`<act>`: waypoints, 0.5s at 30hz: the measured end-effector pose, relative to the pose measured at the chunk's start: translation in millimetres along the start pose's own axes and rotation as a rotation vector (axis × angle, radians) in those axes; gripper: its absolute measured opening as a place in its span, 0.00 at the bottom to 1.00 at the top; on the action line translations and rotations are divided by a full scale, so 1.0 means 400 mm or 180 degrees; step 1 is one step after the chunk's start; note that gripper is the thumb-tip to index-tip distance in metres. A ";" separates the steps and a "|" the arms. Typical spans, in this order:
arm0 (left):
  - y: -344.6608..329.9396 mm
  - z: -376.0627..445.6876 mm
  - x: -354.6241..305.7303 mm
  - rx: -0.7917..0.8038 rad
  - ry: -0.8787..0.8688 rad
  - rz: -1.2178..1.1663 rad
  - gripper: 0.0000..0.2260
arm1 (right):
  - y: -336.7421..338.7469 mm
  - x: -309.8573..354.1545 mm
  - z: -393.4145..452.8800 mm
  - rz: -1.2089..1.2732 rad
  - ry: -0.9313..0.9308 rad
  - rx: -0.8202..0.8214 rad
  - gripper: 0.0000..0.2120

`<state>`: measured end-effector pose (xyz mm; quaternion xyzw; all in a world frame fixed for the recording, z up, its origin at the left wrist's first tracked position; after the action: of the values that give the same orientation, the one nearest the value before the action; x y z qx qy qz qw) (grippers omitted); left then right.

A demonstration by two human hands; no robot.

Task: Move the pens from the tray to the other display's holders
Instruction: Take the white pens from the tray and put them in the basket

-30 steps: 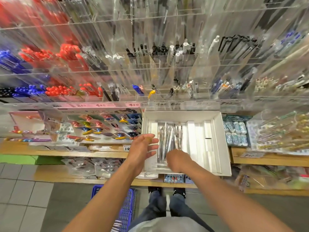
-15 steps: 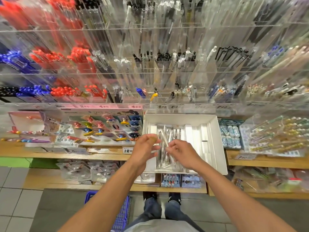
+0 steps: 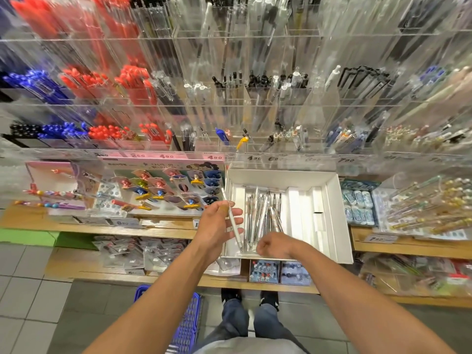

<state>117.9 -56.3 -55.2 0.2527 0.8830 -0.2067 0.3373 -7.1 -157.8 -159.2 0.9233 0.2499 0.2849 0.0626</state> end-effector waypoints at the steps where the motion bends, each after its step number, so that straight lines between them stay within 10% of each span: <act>1: 0.005 0.000 0.000 -0.0026 0.0004 -0.0034 0.10 | 0.000 0.002 0.004 -0.0071 -0.0001 0.0021 0.12; 8: 0.024 -0.001 0.016 -0.0047 0.0016 -0.0078 0.10 | 0.044 0.034 -0.035 0.0140 0.0319 -0.0221 0.08; 15: -0.018 0.004 0.030 0.0078 0.0060 -0.0029 0.06 | 0.122 0.093 -0.150 0.2550 0.1088 -0.1224 0.06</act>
<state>106.9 -59.3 -63.3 0.2547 0.8847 -0.2166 0.3249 6.7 -183.3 -78.3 0.8585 -0.1763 0.4756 0.0755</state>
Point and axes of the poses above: each hand's wrist, its own z-axis towards the middle knuckle, its own y-axis out of the back of the hand, x = y × z, the point moved 8 cm from there along z, towards the middle knuckle, and after that the axes turned 7 degrees about x, right-handed, at the moved point
